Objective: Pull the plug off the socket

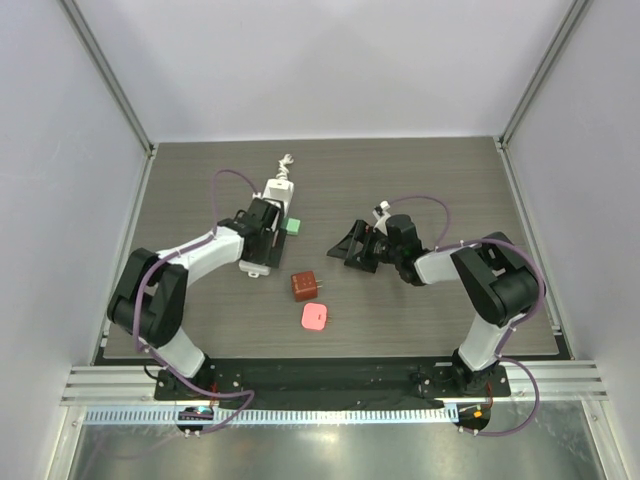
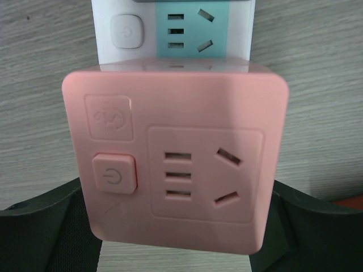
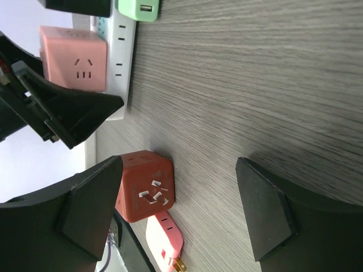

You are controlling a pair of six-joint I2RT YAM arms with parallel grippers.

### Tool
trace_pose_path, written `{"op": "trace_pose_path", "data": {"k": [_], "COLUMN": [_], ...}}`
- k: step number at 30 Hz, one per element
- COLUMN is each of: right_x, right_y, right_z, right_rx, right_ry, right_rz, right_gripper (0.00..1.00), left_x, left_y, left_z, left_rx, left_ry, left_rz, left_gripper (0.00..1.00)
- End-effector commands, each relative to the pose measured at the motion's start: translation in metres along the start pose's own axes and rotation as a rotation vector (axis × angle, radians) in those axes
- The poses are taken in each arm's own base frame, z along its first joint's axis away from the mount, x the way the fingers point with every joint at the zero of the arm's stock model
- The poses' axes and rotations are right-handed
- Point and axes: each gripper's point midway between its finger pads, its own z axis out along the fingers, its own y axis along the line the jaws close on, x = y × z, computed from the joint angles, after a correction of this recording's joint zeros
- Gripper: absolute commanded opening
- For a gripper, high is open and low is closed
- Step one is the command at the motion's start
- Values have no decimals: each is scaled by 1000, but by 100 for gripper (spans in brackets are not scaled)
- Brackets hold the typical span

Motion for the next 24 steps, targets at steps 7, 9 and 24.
{"op": "trace_pose_path", "data": {"k": [7,9,24], "right_x": [-6,-6,2], "right_y": [3,3,8], "right_z": [7,7,30], "right_rx": [-21,-23,-9], "right_ry": [-4,-4,32], "right_rz": [-24,-26,-80], "right_gripper": [87,87,86], "left_x": [-27,-34,-126], "left_y": [-18,-25,-1], "left_z": [-36,-48,-155], "left_rx": [67,107,210], "left_ry": [-92,-124,-389], "left_rz": [7,20,-189], "left_gripper": [100,100,100]}}
